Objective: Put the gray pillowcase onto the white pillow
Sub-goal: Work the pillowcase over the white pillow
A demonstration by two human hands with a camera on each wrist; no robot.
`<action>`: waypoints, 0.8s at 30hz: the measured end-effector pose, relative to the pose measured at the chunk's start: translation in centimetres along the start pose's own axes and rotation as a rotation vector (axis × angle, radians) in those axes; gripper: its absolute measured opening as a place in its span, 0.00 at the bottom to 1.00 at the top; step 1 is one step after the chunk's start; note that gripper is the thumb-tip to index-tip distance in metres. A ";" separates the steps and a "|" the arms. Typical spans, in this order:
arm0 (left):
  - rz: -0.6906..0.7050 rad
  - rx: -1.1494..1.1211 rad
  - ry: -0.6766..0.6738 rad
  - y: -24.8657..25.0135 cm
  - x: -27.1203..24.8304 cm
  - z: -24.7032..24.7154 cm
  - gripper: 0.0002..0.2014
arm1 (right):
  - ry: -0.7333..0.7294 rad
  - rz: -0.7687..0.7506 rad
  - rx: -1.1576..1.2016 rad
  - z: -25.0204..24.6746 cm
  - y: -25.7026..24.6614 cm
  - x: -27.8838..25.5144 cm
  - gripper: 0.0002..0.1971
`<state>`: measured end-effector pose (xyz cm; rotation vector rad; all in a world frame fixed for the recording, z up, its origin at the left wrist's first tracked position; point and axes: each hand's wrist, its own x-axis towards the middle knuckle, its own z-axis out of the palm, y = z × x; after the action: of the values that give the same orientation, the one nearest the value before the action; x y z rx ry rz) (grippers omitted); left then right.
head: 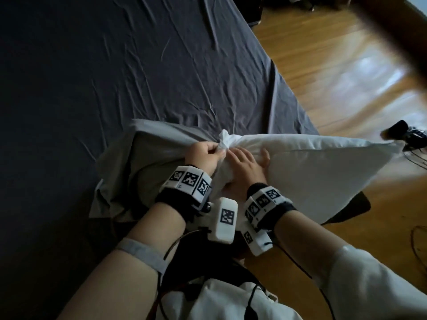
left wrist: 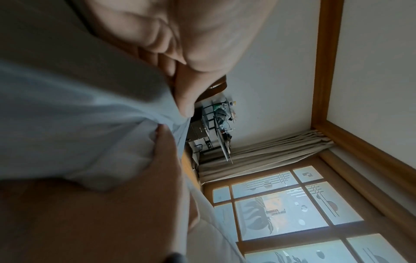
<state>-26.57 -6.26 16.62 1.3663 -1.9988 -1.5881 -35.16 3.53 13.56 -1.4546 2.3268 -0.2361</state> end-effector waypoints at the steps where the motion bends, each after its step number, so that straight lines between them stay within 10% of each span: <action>1: -0.001 -0.001 -0.012 0.2 0.1 0.4 0.10 | 0.008 -0.002 0.013 -0.1 0.5 0.6 0.51; 11: -0.203 0.124 0.273 -5.5 2.6 -3.8 0.21 | 0.120 0.093 0.071 -0.4 2.1 4.5 0.32; 16: -0.427 0.113 0.174 -10.9 4.1 -1.3 0.27 | -0.147 0.030 -0.011 4.8 4.4 4.8 0.40; 24: -0.338 0.331 0.227 -11.2 9.7 1.0 0.29 | -0.206 -0.002 -0.008 7.2 7.0 7.2 0.47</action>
<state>-26.71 -12.84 3.26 2.0002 -2.0337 -1.1781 -40.76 0.69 2.94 -1.4133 2.1635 -0.0733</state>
